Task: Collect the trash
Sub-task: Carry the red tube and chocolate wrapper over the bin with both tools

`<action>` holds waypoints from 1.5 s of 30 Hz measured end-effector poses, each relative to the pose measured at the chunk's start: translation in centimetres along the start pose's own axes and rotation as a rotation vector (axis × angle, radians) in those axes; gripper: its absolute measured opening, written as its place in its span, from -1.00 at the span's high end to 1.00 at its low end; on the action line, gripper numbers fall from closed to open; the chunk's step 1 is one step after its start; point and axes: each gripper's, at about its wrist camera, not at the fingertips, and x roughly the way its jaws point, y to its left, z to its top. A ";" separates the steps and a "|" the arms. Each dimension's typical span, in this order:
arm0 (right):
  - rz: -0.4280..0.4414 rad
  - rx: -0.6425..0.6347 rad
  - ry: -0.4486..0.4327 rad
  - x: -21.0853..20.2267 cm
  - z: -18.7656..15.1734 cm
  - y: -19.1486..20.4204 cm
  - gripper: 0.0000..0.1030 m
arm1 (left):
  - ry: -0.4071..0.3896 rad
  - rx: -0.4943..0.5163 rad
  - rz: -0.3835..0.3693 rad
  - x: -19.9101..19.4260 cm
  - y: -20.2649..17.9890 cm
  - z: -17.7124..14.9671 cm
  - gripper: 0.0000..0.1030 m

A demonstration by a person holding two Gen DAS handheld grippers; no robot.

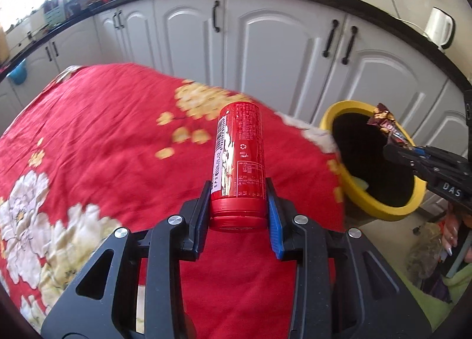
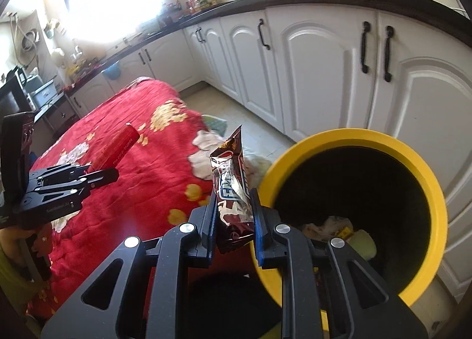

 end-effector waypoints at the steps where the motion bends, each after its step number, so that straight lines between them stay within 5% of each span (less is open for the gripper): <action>1: -0.007 0.007 -0.005 -0.3 -0.1 -0.5 0.63 | -0.005 0.008 -0.011 -0.1 -0.8 0.2 0.49; 21: -0.106 0.109 -0.051 -3.7 -1.5 -7.5 0.63 | -0.047 0.084 -0.136 0.5 -10.2 3.0 0.49; 45: -0.155 0.184 -0.005 -4.3 -4.5 -12.0 0.62 | -0.012 0.146 -0.225 3.3 -17.0 3.9 0.49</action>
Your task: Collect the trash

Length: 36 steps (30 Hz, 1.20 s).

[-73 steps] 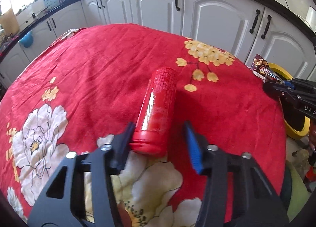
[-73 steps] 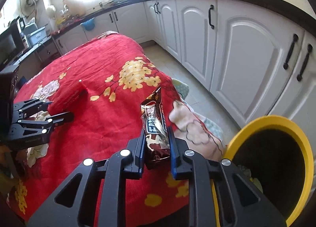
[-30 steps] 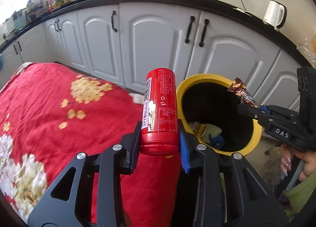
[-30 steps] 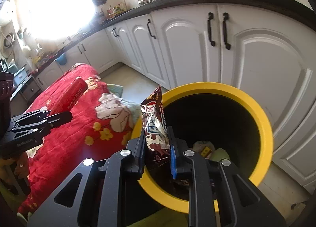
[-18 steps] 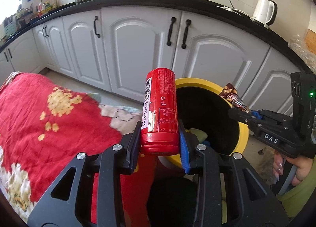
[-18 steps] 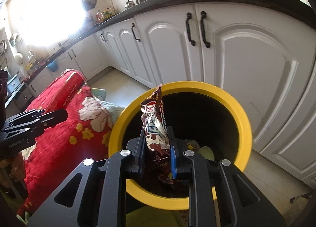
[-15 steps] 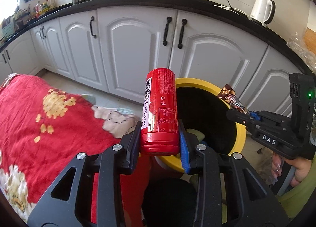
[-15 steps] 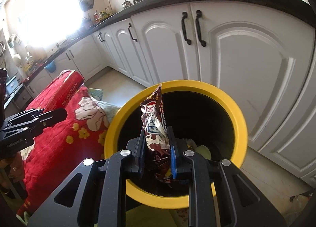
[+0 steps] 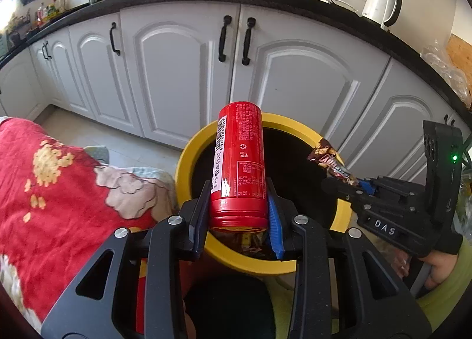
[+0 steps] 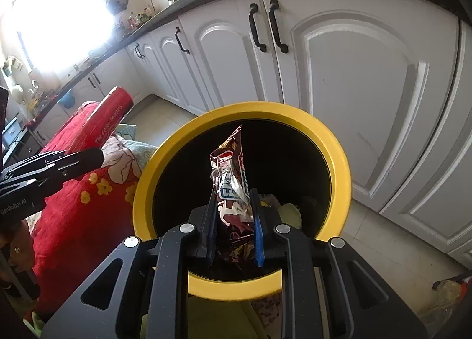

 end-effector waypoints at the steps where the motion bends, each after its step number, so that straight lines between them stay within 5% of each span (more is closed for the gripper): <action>1: 0.000 0.000 0.003 0.0 -0.1 0.0 0.62 | 0.003 0.003 -0.002 0.3 -0.2 0.0 0.49; 14: -0.007 0.010 0.026 1.0 -0.5 -0.3 0.59 | 0.038 -0.002 -0.026 2.3 -0.9 0.8 0.51; 20: -0.027 0.027 0.015 0.6 -0.5 -0.9 0.38 | 0.045 -0.010 -0.026 2.8 -0.7 0.9 0.48; 22: -0.035 0.034 0.007 0.2 -0.6 -1.1 0.31 | 0.045 -0.011 -0.017 2.9 -0.6 0.8 0.23; 25: -0.048 0.038 -0.009 -0.8 -0.8 -1.2 0.18 | 0.039 -0.015 -0.011 2.4 -0.5 0.5 0.15; 31: -0.067 0.027 -0.069 -3.4 -1.4 -0.5 -0.32 | -0.010 -0.027 0.018 -0.2 -0.2 -0.5 -0.43; 36: -0.095 0.006 -0.161 -6.3 -2.6 1.0 -0.75 | -0.067 -0.049 0.050 -2.9 0.3 -2.1 -0.60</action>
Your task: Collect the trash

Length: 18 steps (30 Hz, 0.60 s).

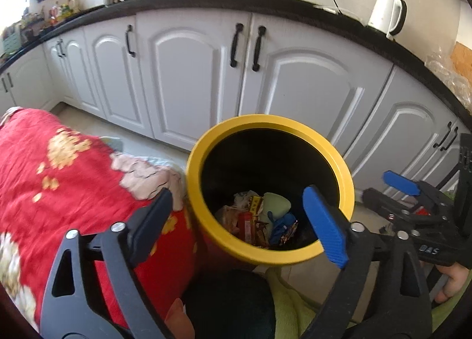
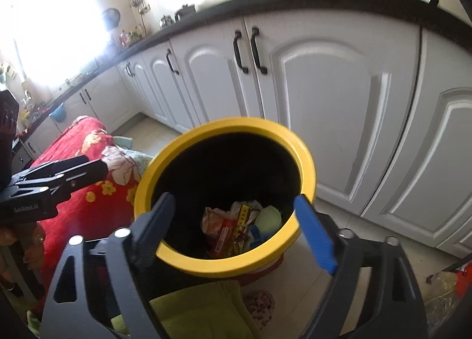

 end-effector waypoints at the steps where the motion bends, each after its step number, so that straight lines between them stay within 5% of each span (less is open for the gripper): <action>1: -0.006 -0.001 -0.026 -0.7 -0.2 0.3 -0.78 | -0.011 -0.010 0.003 -0.6 0.2 -0.3 -0.60; 5: -0.041 -0.028 -0.120 -3.2 -0.8 1.6 -0.87 | -0.079 -0.041 0.027 -3.3 0.7 -1.3 -0.80; 18: -0.071 -0.045 -0.340 -8.4 -3.6 4.9 -0.87 | -0.220 -0.064 0.094 -9.8 0.2 -6.4 -0.80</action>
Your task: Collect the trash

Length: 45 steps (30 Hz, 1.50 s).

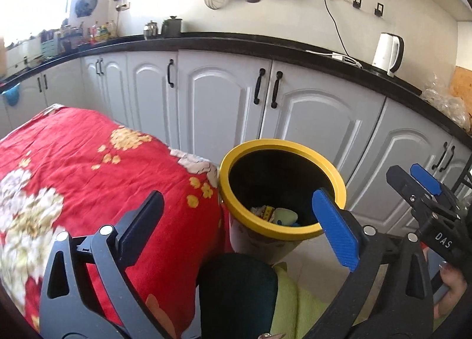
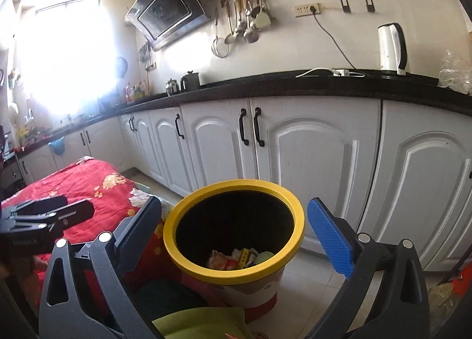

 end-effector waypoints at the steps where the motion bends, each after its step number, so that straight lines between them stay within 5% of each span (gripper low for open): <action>1: 0.001 -0.003 -0.003 -0.2 -0.2 0.2 -0.88 | -0.013 -0.006 0.009 -0.5 0.1 -0.4 -0.80; 45: -0.012 -0.040 -0.015 -0.7 -1.0 1.5 -0.88 | -0.078 -0.055 0.049 -2.4 1.2 -0.4 -0.80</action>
